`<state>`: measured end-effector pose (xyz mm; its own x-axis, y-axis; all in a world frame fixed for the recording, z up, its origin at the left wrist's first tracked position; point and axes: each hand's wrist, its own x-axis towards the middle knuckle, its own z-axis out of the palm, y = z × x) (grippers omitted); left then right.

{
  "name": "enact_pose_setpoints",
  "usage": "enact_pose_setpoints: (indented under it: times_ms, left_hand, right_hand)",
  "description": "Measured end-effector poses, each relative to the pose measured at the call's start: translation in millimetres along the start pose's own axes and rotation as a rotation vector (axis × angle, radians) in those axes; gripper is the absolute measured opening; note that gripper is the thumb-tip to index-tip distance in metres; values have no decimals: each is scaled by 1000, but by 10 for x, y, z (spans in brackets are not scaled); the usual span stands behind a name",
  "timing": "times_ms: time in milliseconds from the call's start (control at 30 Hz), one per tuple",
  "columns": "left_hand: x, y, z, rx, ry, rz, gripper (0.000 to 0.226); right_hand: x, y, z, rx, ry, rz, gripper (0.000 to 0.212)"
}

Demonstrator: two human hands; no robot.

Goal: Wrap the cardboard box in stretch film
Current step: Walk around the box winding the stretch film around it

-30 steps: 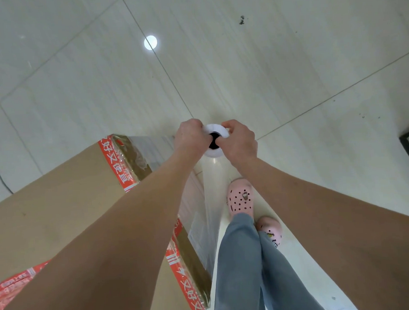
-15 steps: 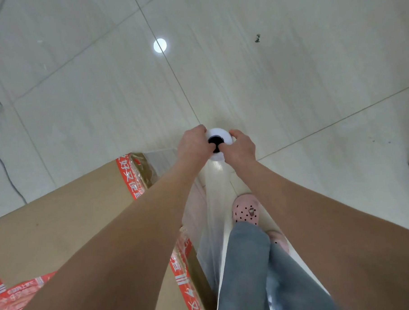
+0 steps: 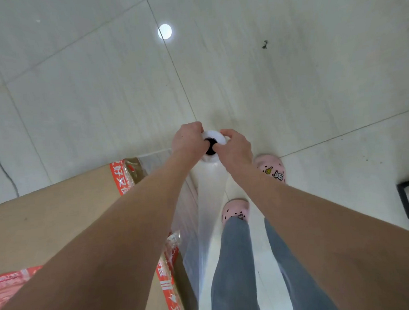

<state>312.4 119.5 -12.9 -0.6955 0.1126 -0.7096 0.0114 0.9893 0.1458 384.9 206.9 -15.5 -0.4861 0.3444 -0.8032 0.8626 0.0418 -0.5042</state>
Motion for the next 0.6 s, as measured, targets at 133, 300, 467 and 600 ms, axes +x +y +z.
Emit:
enact_pose_setpoints:
  times_ms: [133, 300, 467, 600]
  left_hand:
    - [86, -88, -139, -104, 35, -157, 19]
    - [165, -158, -205, -244, -29, -251, 25]
    - [205, -59, -278, -121, 35, -161, 24]
    - [269, -20, -344, -146, 91, -144, 30]
  right_hand:
    - [82, -129, -34, 19, -20, -34, 52]
    - [173, -317, 71, 75, -114, 89, 67]
    - [242, -486, 70, 10, -116, 50, 44]
    - [309, -537, 48, -21, -122, 27, 59]
